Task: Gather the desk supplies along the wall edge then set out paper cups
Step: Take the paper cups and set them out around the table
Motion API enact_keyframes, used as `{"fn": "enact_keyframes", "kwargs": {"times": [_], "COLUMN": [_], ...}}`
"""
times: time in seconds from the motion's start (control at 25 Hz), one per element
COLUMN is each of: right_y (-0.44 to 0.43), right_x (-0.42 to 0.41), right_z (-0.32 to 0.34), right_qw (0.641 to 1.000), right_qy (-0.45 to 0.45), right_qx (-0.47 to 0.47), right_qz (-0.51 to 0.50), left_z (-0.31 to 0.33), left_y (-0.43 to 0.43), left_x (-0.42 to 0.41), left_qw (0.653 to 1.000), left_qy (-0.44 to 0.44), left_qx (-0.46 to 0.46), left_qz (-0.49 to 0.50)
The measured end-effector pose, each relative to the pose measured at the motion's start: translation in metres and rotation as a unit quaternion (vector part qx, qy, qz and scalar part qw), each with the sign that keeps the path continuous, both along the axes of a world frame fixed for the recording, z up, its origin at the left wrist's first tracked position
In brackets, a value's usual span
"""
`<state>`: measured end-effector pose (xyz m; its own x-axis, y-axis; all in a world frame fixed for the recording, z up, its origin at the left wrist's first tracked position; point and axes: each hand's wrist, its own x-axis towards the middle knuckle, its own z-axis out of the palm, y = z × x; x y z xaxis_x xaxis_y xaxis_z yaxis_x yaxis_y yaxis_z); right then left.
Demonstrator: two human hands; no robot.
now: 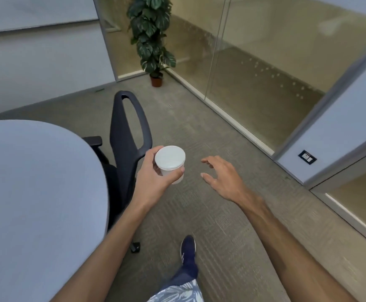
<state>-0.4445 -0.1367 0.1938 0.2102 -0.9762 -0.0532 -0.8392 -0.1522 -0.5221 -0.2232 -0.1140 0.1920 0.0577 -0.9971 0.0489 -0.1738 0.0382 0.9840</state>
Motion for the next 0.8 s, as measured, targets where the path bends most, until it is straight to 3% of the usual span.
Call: {"fn": "enact_keyframes", "kwargs": {"times": [0.4, 0.8], "right_y": [-0.200, -0.428], "right_x": [-0.056, -0.023], "right_z": [0.017, 0.009], "right_qw": [0.997, 0.978], "right_qy": [0.036, -0.007], "right_qx": [0.017, 0.001], "right_qz": [0.064, 0.206], "left_z": [0.008, 0.012], "left_y": [-0.194, -0.347], "left_x": [-0.047, -0.028], "left_qw": [0.998, 0.977], "left_qy": [0.008, 0.005], "left_qx": [0.021, 0.011], "left_qz": [0.058, 0.215]}}
